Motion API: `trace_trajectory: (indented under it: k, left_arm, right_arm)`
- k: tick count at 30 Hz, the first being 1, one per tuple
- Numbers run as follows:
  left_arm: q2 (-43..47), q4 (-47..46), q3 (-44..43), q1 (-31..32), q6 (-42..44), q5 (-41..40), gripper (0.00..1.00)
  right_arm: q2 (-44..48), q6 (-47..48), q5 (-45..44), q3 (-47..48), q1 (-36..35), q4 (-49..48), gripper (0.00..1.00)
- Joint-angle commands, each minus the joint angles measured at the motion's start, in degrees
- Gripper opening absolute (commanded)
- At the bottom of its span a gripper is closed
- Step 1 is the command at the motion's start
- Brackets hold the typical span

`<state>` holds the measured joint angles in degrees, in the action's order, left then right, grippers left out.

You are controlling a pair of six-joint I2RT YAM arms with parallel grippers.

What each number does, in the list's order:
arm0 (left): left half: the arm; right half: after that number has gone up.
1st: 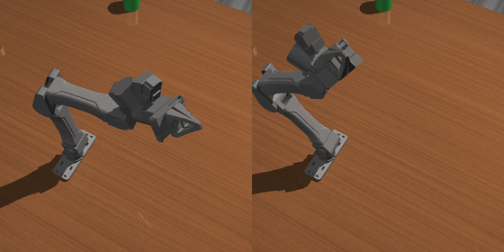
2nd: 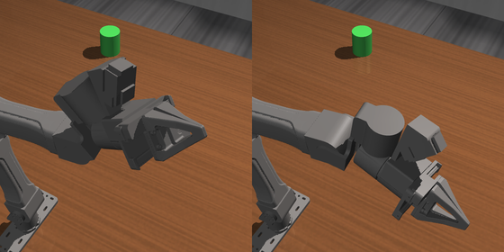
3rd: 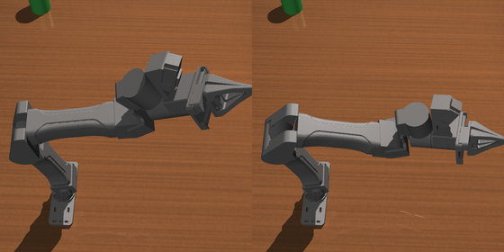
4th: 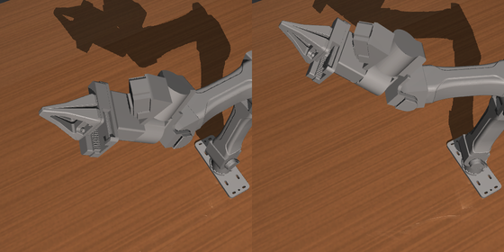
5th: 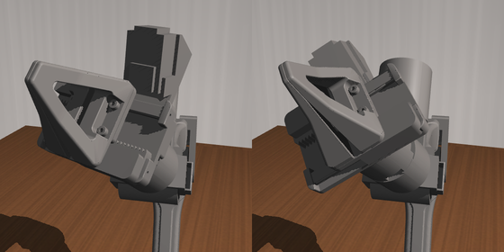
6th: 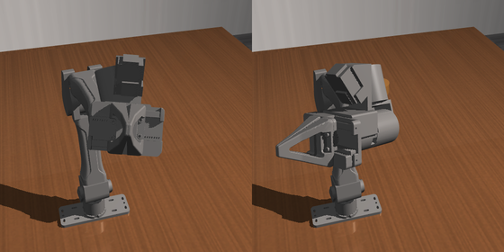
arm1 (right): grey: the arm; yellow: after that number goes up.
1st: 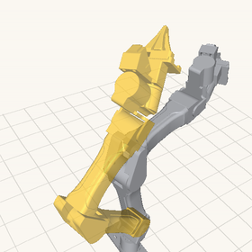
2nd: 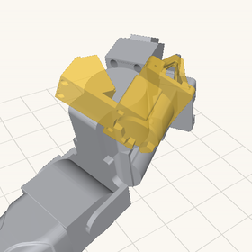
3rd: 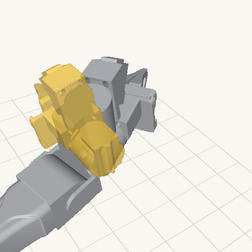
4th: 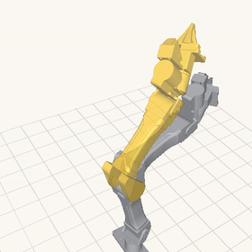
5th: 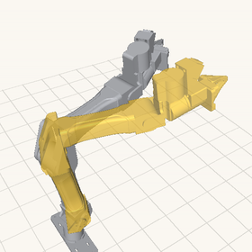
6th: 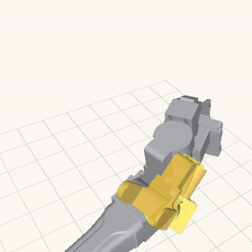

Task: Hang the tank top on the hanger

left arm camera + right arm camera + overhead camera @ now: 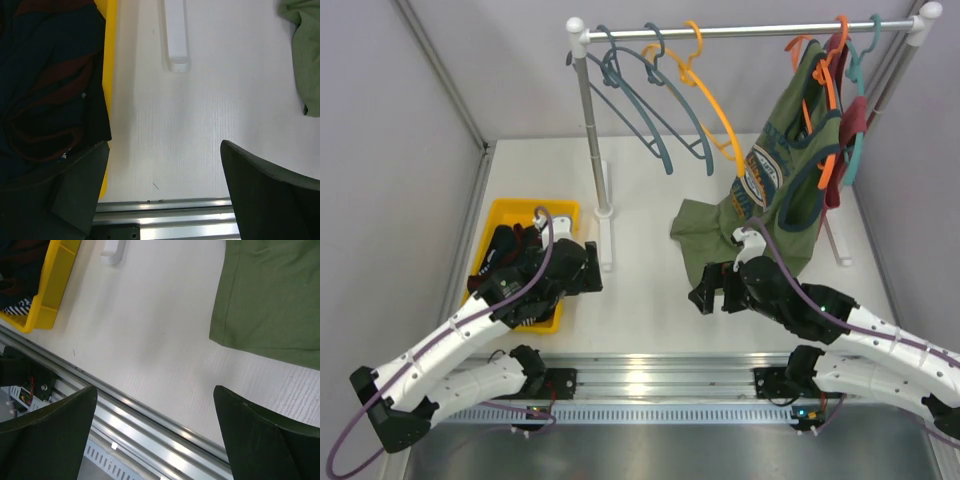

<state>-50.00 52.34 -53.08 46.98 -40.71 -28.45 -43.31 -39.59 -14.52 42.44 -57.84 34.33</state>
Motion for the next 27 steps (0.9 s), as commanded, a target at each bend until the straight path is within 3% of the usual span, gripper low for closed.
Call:
trace_trajectory:
  k: [1,8,12,19,27]
  left_arm:
    - [1.04,0.74,-2.03,-0.14,-1.65,-2.05,0.98]
    - [0.69,5.93,-2.47,-0.48,-6.04,-6.0,0.98]
    - [-1.06,5.59,-2.03,-3.12,-4.39,-5.83,0.98]
    - [-7.64,-2.75,-1.06,-18.91,4.93,4.52,0.96]
    - [-15.91,-9.71,-4.13,-31.42,12.32,7.53,0.92]
  right_arm:
    - [0.68,-0.31,-0.59,2.74,0.8,-0.75,1.0]
    - [1.3,-0.31,-0.42,2.74,0.8,0.39,1.0]
    - [1.12,-0.22,0.37,2.13,0.8,0.3,1.0]
    - [0.59,-0.66,1.69,1.25,0.8,-0.48,1.0]
    - [0.16,-1.63,3.89,-0.51,0.8,-3.04,1.0]
